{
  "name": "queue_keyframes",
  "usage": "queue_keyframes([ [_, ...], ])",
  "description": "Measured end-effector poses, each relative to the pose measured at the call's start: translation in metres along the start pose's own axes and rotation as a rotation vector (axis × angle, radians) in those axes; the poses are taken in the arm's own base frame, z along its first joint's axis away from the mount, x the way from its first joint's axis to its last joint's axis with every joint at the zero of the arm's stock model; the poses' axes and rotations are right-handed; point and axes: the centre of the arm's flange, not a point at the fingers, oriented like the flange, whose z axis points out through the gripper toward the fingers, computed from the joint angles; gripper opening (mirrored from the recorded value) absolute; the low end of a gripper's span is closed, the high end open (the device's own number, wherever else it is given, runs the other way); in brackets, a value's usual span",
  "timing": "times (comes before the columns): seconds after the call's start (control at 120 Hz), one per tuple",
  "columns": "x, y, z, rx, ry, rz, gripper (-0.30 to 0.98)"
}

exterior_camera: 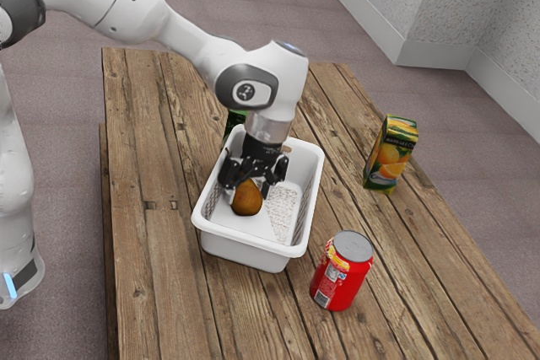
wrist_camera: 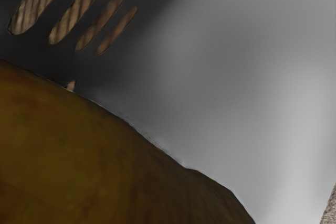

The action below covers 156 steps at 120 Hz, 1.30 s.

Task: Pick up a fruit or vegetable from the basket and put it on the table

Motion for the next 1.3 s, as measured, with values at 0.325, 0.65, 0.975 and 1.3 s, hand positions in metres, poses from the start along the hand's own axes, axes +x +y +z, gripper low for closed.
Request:
queue_keyframes([
  [0.325,0.001,0.005,0.011,0.010,-0.009,-0.005,0.75],
  [0.65,0.000,0.002,-0.004,-0.023,-0.004,0.013,0.33],
  [0.975,-0.066,0.005,-0.093,-0.224,0.103,0.216,0.21],
  [1.3,-0.169,0.052,-0.145,-0.359,0.196,0.453,0.17],
])
